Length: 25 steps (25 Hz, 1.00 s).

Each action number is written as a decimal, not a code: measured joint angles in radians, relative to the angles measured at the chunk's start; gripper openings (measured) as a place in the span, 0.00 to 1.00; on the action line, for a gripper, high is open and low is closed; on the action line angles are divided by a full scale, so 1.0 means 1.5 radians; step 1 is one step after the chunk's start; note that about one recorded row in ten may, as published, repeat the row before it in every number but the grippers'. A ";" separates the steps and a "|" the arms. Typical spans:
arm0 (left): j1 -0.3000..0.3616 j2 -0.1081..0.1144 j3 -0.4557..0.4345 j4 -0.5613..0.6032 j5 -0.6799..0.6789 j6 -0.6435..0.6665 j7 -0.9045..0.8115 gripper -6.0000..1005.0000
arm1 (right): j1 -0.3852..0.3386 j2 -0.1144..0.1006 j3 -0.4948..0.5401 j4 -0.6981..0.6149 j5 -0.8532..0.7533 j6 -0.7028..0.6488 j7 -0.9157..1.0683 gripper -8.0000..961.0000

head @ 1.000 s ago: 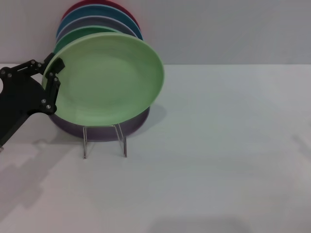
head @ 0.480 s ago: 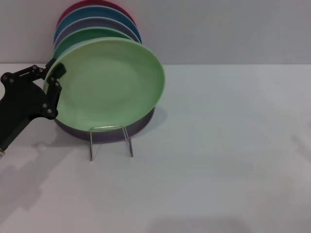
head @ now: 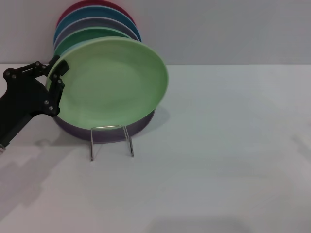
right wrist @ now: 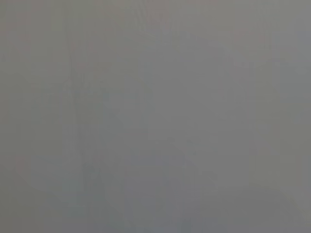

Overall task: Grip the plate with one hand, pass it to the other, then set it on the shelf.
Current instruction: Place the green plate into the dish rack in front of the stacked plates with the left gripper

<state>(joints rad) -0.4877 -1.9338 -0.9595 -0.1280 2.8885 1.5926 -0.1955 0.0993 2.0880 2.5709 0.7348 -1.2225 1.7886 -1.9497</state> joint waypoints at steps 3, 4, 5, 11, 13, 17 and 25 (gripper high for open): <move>-0.004 0.000 0.005 0.002 0.000 -0.002 0.001 0.16 | -0.001 0.000 0.000 0.000 0.000 0.000 0.000 0.80; -0.007 -0.001 0.009 0.005 0.000 -0.003 0.004 0.16 | -0.002 0.001 0.000 0.000 0.000 0.000 0.000 0.80; -0.007 -0.001 0.009 0.005 0.000 -0.003 0.004 0.16 | -0.002 0.001 0.000 0.000 0.000 0.000 0.000 0.80; -0.007 0.000 0.019 0.007 0.001 -0.002 0.007 0.16 | -0.002 0.001 -0.002 0.001 0.000 0.000 0.000 0.80; -0.005 0.001 0.020 0.007 0.001 0.000 0.007 0.17 | -0.001 0.001 -0.005 0.001 0.000 0.001 0.000 0.80; -0.003 0.001 0.027 0.004 0.001 0.003 0.008 0.17 | -0.002 0.001 -0.012 0.003 0.004 0.002 0.000 0.80; -0.015 -0.010 0.060 0.016 0.001 -0.019 0.029 0.17 | -0.002 0.000 -0.018 0.004 0.007 0.005 0.000 0.80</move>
<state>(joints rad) -0.5100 -1.9487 -0.8693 -0.1046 2.8903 1.5638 -0.1526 0.0967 2.0877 2.5433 0.7415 -1.2125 1.7966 -1.9498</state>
